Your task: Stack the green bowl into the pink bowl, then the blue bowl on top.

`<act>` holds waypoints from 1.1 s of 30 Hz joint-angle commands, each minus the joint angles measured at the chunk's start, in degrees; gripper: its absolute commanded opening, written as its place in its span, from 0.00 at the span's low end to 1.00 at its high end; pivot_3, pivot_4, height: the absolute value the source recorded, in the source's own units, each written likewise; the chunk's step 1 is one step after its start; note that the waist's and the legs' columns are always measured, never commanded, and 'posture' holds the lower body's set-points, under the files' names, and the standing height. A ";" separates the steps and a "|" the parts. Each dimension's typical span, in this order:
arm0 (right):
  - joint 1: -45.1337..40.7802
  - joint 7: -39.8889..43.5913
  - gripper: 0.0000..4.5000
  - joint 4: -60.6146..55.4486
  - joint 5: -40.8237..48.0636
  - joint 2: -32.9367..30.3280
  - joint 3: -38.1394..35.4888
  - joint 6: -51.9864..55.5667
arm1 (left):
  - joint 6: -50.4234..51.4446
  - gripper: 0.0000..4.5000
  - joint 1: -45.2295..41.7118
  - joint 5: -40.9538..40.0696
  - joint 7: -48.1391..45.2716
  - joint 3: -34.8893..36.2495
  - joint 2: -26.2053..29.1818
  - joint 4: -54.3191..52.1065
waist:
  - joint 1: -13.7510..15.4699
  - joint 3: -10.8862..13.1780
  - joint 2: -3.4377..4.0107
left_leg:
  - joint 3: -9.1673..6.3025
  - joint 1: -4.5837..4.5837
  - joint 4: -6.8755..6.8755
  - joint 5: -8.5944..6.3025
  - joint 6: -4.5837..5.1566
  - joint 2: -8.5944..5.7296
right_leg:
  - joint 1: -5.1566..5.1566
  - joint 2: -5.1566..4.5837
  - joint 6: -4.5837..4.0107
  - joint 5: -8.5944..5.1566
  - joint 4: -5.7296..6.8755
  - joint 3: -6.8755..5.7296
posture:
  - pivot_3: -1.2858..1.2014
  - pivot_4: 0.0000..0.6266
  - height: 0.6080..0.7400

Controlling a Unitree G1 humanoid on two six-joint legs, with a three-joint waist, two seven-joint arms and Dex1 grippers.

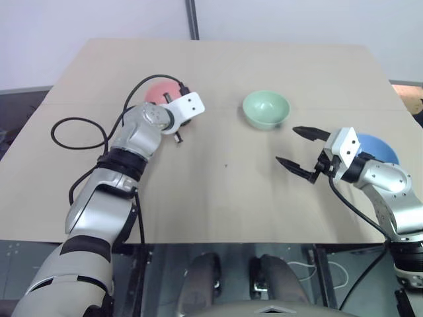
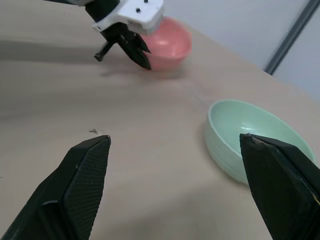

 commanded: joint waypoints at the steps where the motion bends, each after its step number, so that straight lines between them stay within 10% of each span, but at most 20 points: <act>1: 2.44 -1.65 1.00 -4.79 0.17 -0.88 -3.19 -0.35 | -0.93 0.00 1.75 -7.75 -11.50 3.69 0.89 -10.36 | -0.02 0.00 0.00 | 0.00 -0.01 0.00 0.00 0.00 0.00 | -0.01 0.00 -0.01 0.01 0.00 0.00 | 0.52 0.24 1.00; 5: 6.47 -4.09 1.00 -7.99 0.39 -1.00 -5.47 0.69 | -0.87 0.00 13.85 -24.70 -31.25 7.23 7.45 -35.31 | -1.02 0.01 0.02 | 0.02 0.03 -0.06 -0.01 -0.02 0.04 | 0.01 -0.04 -0.04 0.01 -0.03 0.05 | 0.52 0.24 1.00; 12: 12.85 -5.98 1.00 -11.20 0.78 -1.59 -8.28 2.07 | -5.29 0.00 18.99 -22.24 -33.94 4.81 11.38 -39.10 | -1.21 0.00 0.06 | -0.03 0.31 0.01 0.05 -0.06 0.04 | 0.25 0.03 0.21 -0.12 0.07 0.03 | 0.52 0.24 1.00; 21: 10.41 -7.75 1.00 -11.69 0.53 -0.55 -6.93 2.28 | -6.75 0.96 19.45 -21.86 -31.44 6.54 9.75 -40.87 | -1.11 -0.01 0.06 | -0.10 0.25 0.08 0.22 0.10 0.02 | 0.28 0.05 0.29 0.00 0.08 0.04 | 0.52 0.24 1.00; 33: -18.92 -6.69 1.00 15.76 -19.83 -1.62 10.52 -4.31 | 4.32 0.96 28.45 -43.32 -18.99 34.57 6.64 -49.02 | -1.35 0.00 0.02 | -0.03 0.26 0.06 0.24 0.07 0.02 | 0.23 0.06 0.31 0.01 0.07 0.11 | 0.52 0.24 1.00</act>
